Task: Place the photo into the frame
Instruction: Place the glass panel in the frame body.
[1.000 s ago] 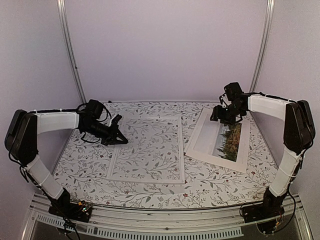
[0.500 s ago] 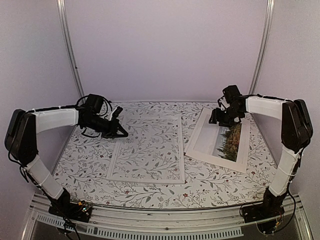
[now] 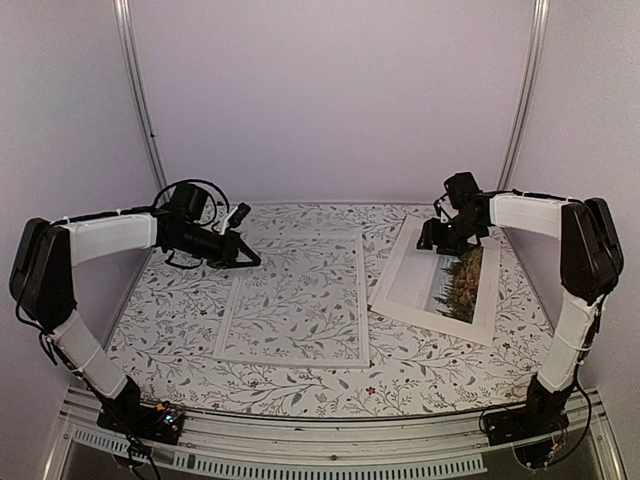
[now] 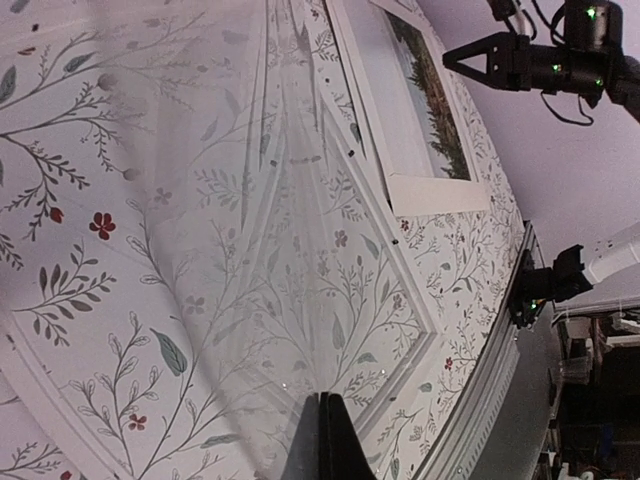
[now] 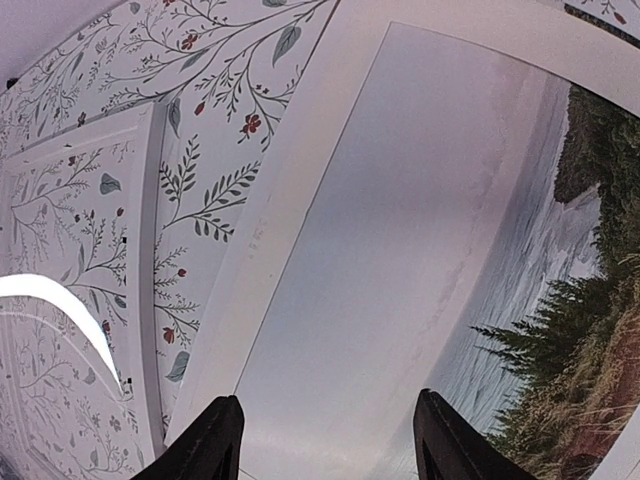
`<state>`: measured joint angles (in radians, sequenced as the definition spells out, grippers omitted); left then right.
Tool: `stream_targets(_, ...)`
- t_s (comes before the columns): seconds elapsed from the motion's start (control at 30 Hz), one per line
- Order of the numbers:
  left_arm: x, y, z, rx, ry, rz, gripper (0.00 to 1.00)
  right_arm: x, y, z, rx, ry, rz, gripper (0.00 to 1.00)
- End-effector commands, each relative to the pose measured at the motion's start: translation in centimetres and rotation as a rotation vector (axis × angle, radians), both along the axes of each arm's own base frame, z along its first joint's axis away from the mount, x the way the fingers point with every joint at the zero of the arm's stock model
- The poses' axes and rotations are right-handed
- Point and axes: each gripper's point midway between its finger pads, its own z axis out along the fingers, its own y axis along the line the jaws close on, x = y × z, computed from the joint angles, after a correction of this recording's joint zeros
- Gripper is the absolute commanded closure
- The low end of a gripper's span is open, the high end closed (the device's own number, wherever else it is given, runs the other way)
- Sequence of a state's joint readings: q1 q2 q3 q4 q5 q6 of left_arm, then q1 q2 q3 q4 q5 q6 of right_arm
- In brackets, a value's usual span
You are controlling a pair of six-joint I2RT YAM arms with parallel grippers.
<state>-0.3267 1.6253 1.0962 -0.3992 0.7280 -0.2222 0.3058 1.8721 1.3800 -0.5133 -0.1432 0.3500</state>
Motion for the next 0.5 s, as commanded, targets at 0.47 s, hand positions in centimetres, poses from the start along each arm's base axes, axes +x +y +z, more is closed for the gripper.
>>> stream_targets(0.47,1.4,-1.8,1.7,-0.019,-0.059,-0.073,1.00,0.4,0.6,-0.9,0.008,0.002,0.025,0.39)
